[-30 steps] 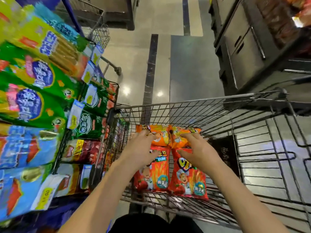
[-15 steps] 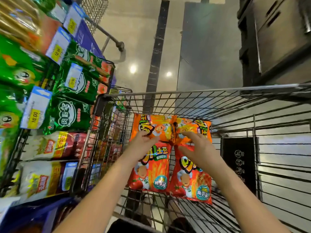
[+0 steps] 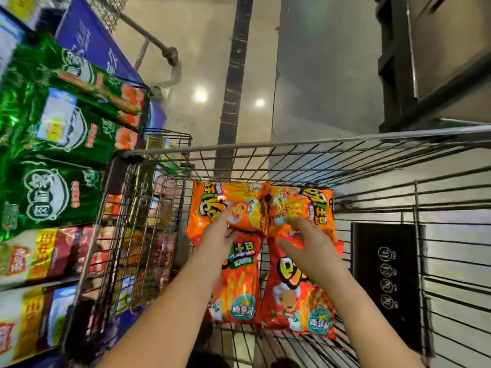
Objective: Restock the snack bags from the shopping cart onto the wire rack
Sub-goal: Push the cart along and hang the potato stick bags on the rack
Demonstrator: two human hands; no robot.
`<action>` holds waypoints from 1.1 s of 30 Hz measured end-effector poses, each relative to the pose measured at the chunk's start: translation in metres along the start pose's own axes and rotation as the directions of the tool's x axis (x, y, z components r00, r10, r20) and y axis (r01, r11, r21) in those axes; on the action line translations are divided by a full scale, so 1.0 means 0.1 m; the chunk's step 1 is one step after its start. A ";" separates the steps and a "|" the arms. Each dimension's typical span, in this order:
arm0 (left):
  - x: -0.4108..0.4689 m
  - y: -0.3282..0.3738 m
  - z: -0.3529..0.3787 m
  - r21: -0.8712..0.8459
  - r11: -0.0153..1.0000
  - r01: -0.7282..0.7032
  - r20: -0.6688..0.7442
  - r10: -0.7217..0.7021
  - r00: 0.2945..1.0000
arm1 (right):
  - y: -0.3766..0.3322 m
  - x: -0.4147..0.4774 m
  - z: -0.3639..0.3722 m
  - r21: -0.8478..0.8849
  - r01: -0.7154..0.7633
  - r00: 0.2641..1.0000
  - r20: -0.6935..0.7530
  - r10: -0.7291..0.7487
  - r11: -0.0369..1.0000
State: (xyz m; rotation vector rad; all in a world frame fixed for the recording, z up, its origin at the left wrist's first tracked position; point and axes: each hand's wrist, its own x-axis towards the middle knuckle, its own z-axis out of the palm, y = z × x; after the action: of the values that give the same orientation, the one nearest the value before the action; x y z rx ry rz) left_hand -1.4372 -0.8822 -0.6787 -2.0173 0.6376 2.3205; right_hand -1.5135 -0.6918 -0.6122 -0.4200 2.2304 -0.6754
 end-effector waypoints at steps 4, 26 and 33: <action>0.17 -0.01 0.08 -0.068 0.997 0.041 -0.018 -0.042 0.999 | 0.08 0.06 0.03 0.024 -0.021 1.000 0.004 0.021 0.999; 0.16 0.02 0.19 -0.076 0.993 0.092 -0.136 -0.102 0.985 | 0.21 0.13 0.08 0.081 -0.145 0.989 0.004 0.145 0.986; -0.14 0.02 -0.02 0.056 0.997 0.047 -0.007 -0.046 0.999 | 0.26 0.04 -0.01 0.173 -0.224 0.974 -0.002 0.228 0.959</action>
State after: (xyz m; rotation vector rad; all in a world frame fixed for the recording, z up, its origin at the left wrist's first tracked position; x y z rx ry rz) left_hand -1.4333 -0.8813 -0.6654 -1.9940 0.6410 2.2463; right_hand -1.5192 -0.6722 -0.6295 -0.0699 2.1766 -0.7439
